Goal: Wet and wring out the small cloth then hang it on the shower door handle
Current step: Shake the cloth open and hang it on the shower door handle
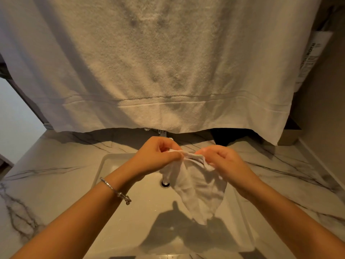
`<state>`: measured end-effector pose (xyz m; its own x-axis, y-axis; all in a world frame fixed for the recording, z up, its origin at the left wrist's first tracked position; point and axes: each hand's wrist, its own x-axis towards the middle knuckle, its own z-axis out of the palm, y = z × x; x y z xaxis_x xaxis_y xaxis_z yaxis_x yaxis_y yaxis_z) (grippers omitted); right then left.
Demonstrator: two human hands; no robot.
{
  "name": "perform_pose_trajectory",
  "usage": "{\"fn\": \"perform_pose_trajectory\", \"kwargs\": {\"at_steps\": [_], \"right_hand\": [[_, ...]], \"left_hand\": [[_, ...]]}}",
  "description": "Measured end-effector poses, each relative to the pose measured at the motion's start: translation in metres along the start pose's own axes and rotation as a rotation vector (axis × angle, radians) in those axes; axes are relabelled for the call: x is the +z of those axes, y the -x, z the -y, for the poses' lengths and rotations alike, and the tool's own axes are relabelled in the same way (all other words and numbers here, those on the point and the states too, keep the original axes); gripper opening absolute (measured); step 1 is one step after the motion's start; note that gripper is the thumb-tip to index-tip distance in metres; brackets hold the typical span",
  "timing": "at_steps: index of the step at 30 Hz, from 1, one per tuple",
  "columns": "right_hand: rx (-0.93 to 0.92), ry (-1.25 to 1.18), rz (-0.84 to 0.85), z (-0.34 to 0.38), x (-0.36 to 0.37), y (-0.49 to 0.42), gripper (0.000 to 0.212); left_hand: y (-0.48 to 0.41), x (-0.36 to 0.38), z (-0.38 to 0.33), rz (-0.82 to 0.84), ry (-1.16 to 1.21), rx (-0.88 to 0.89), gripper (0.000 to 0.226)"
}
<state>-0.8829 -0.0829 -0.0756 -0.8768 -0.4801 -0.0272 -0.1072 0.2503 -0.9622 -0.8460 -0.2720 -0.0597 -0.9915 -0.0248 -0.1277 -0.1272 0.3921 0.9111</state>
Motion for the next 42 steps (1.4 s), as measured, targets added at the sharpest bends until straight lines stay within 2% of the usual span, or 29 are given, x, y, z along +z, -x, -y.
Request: {"fn": "perform_pose_trajectory", "kwargs": {"at_steps": [2,4,5,8,10,12,14,17,20,23,27,29,32,33,34,35,37,38,39,41,42], "right_hand": [[-0.025,0.023,0.078,0.002,0.009,0.001,0.018],[-0.092,0.145,0.065,0.001,0.013,-0.001,0.013],[-0.126,0.238,0.045,0.001,0.012,-0.002,0.009],[-0.173,0.423,0.049,0.003,0.003,-0.007,0.022],[-0.227,0.478,0.012,0.009,-0.002,-0.009,0.02],[-0.306,0.488,-0.044,0.017,-0.001,-0.01,0.018],[-0.349,0.46,-0.073,0.026,0.0,-0.01,0.019],[-0.364,0.262,-0.157,0.04,-0.011,-0.01,0.018],[-0.339,0.217,-0.17,0.047,-0.033,-0.011,0.019],[-0.283,0.26,-0.188,0.044,-0.048,-0.01,0.018],[-0.178,0.242,-0.294,0.036,-0.076,-0.008,0.018],[-0.105,0.3,-0.218,0.031,-0.081,-0.008,0.018],[0.006,0.456,-0.072,0.033,-0.08,-0.013,0.02],[-0.008,0.473,-0.075,0.038,-0.081,-0.016,0.021],[-0.082,0.473,-0.142,0.045,-0.084,-0.018,0.02],[-0.241,0.45,-0.304,0.052,-0.086,-0.019,0.019],[-0.693,0.402,-0.688,0.063,-0.085,-0.014,0.016],[-0.778,0.479,-0.711,0.06,-0.078,-0.011,0.014],[-0.744,0.62,-0.576,0.047,-0.07,-0.011,0.015],[-0.306,0.955,0.004,0.01,-0.05,-0.01,0.019],[-0.13,0.971,0.15,-0.004,-0.049,-0.01,0.021]], "left_hand": [[-0.002,0.007,-0.002,-0.05,0.014,0.016,0.01],[-0.003,0.009,-0.001,-0.063,-0.049,0.048,0.01],[-0.003,0.008,0.0,-0.07,-0.124,0.072,0.009],[-0.004,-0.001,0.007,-0.112,-0.438,0.184,0.006],[-0.004,-0.006,0.01,-0.041,-0.564,0.296,0.007],[-0.006,-0.005,0.011,0.036,-0.588,0.358,0.003],[-0.009,-0.004,0.016,0.012,-0.602,0.379,0.007],[-0.014,-0.006,0.037,-0.046,-0.731,0.274,0.014],[-0.012,-0.009,0.062,0.022,-0.562,0.095,0.02],[-0.01,-0.017,0.072,0.067,-0.488,0.089,0.021],[-0.008,-0.039,0.077,-0.046,-0.536,0.087,0.009],[-0.007,-0.046,0.073,-0.057,-0.506,0.1,0.003],[-0.013,-0.051,0.05,0.025,-0.523,0.087,0.018],[-0.015,-0.056,0.037,-0.002,-0.538,0.128,0.023],[-0.016,-0.062,0.023,-0.1,-0.56,0.223,0.027],[-0.015,-0.07,0.008,-0.276,-0.572,0.381,0.026],[-0.006,-0.082,-0.017,-0.664,-0.564,0.717,0.025],[-0.002,-0.083,-0.023,-0.692,-0.596,0.786,0.024],[-0.001,-0.08,-0.02,-0.556,-0.682,0.775,0.021],[0.003,-0.062,0.0,-0.037,-0.882,0.5,0.016],[0.005,-0.06,0.014,0.072,-0.876,0.366,0.017]]}}
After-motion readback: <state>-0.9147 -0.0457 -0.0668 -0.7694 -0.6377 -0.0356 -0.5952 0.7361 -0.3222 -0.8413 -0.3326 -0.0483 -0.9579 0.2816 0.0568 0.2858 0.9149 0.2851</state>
